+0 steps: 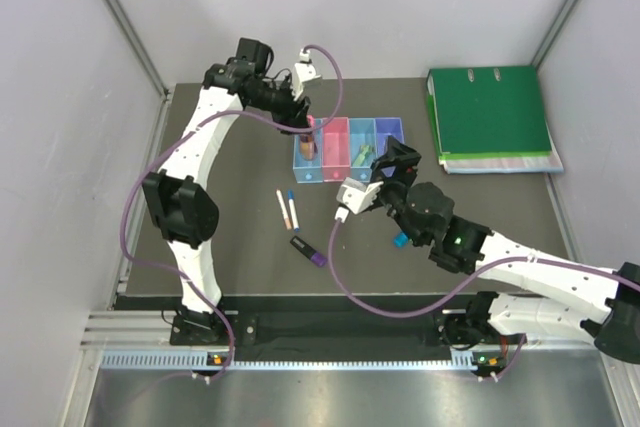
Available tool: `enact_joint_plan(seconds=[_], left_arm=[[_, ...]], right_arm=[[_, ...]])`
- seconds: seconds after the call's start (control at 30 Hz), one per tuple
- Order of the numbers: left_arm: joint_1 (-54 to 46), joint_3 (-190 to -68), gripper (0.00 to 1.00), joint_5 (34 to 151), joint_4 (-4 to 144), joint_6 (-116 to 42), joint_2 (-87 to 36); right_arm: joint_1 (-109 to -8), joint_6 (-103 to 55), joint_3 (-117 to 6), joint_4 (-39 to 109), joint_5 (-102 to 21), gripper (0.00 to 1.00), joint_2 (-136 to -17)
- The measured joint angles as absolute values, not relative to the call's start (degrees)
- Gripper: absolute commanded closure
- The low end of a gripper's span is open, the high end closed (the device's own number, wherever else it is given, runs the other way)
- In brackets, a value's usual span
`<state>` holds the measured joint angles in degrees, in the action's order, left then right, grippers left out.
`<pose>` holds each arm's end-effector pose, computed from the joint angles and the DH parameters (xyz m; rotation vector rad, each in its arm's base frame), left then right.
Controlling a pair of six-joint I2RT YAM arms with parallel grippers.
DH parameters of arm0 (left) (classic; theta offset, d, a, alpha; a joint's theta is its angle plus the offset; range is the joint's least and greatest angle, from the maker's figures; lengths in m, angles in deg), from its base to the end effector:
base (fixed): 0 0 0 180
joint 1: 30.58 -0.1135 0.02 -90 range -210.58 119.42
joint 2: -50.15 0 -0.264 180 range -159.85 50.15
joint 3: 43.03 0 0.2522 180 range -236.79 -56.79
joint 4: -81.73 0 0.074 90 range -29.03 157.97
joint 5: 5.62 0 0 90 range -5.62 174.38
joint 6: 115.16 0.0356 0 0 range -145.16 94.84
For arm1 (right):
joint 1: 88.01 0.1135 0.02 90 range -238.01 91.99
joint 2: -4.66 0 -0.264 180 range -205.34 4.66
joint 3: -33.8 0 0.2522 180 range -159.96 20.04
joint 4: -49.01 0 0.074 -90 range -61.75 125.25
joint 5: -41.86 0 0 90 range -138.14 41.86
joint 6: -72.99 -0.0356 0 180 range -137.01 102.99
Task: Sort the stationery into containers
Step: Place the pen in the storage box.
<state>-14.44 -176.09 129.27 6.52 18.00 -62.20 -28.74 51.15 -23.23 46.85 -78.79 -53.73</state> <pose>0.3906 -0.1392 0.3661 1.3841 1.8246 -0.7421 0.1373 0.1955 0.3259 -1.2521 1.0783 -0.5538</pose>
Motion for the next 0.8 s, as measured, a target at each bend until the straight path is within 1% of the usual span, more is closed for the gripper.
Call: enact_joint_plan(seconds=[0.17, 0.3, 0.53, 0.8], left_arm=[[-14.7, -176.6, 1.00, 122.3, 12.5, 17.1, -64.4], [-14.7, -180.7, 1.00, 119.2, 15.8, 16.7, -70.5], [-14.7, -181.7, 1.00, 117.4, 21.1, 15.1, -76.9], [-14.8, -181.7, 1.00, 117.0, 26.5, 12.8, -77.9]], right_arm=[[-31.1, 51.5, -25.2, 46.8, -79.4, 0.16, -53.6], [-32.3, 51.5, -25.4, 46.7, -79.7, 0.16, -53.2], [-33.2, 51.5, -25.4, 46.7, -79.8, 0.16, -52.5], [-34.1, 51.3, -25.3, 46.8, -79.9, 0.16, -50.9]])
